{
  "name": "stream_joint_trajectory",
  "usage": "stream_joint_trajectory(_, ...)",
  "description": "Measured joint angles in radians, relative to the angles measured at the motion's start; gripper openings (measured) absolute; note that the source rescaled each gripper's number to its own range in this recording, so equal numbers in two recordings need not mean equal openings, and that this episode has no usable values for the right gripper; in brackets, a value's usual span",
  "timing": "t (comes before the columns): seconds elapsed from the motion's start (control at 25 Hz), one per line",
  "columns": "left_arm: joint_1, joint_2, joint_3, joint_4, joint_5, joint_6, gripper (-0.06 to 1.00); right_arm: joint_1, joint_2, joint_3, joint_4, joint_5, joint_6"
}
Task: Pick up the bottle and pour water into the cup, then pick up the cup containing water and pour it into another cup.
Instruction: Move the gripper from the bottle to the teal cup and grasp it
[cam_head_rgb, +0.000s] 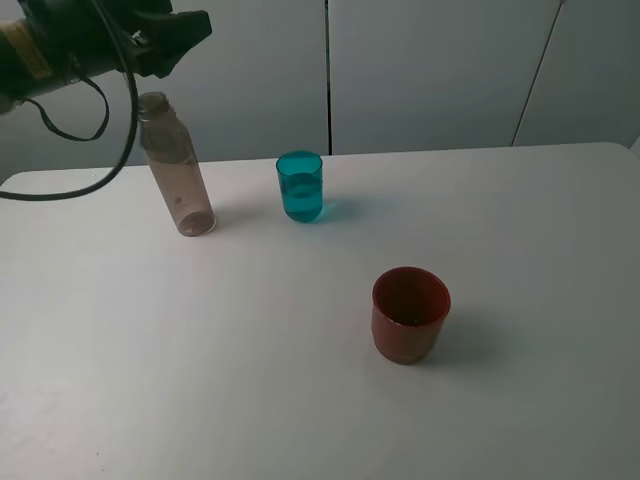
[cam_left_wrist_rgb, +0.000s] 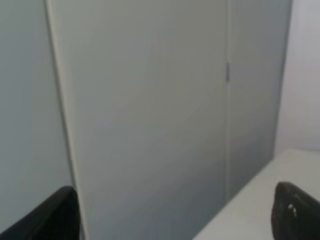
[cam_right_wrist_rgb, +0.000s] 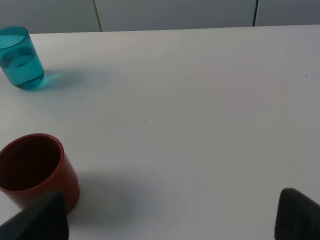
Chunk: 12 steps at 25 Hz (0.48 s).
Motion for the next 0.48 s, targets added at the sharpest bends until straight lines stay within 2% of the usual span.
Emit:
stream_joint_trajectory(0.12, -0.072, 0.000, 0.000, 0.123, 0.027, -0.041, 0.92, 0.000, 0.000, 0.000, 0.000, 0.000, 0.000)
stream_joint_trajectory(0.28, -0.130, 0.017, 0.011, 0.292, -0.014, -0.089, 0.92, 0.000, 0.000, 0.000, 0.000, 0.000, -0.006)
stream_joint_trajectory(0.48, -0.138, 0.109, 0.075, 0.389, -0.133, -0.012, 0.94, 0.000, 0.000, 0.000, 0.000, 0.000, 0.000)
